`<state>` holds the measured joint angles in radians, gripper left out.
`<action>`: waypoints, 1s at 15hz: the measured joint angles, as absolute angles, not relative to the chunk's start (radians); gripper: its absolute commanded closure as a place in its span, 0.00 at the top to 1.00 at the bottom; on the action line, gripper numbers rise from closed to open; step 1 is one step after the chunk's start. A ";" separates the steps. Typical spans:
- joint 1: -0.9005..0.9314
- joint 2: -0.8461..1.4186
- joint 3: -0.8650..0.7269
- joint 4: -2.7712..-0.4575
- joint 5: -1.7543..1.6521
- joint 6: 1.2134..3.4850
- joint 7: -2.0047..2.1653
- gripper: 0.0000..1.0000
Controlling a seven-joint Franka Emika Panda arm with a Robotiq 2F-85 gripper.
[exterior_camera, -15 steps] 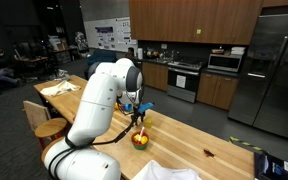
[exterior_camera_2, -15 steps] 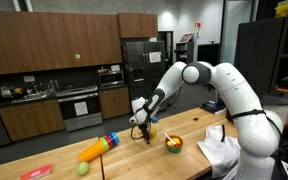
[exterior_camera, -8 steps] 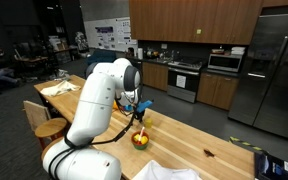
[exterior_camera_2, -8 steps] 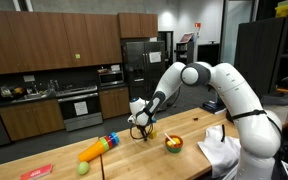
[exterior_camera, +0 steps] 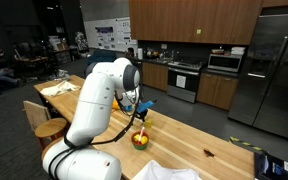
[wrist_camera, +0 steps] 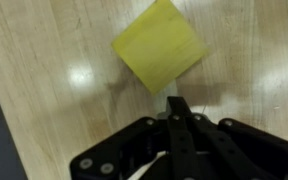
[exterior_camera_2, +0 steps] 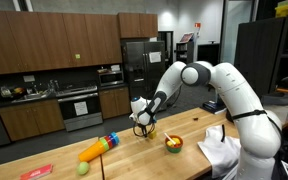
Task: Move the yellow block on the table to the left.
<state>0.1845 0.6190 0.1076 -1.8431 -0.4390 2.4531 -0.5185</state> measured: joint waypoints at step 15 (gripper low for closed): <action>0.199 0.412 0.016 -2.131 -0.522 2.477 -0.143 0.00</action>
<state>0.1992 0.4118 0.0157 -2.1308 -0.5222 2.4771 -0.1427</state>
